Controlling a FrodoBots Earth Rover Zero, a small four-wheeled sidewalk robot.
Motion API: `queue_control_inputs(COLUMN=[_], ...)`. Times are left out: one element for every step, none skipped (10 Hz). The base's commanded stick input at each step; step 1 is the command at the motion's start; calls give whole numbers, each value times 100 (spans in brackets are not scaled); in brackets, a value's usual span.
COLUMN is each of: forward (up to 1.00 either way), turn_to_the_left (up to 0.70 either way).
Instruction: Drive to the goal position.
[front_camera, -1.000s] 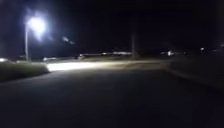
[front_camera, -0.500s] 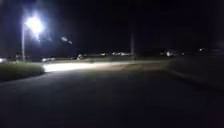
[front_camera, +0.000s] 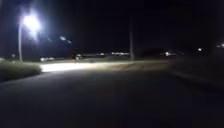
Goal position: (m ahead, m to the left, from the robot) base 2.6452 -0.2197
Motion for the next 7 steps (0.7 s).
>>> queue_control_inputs(forward=[70, 70, 70, 70, 70, 70, 70], turn_to_the_left=[0, 0, 0, 0, 0, 0, 0])
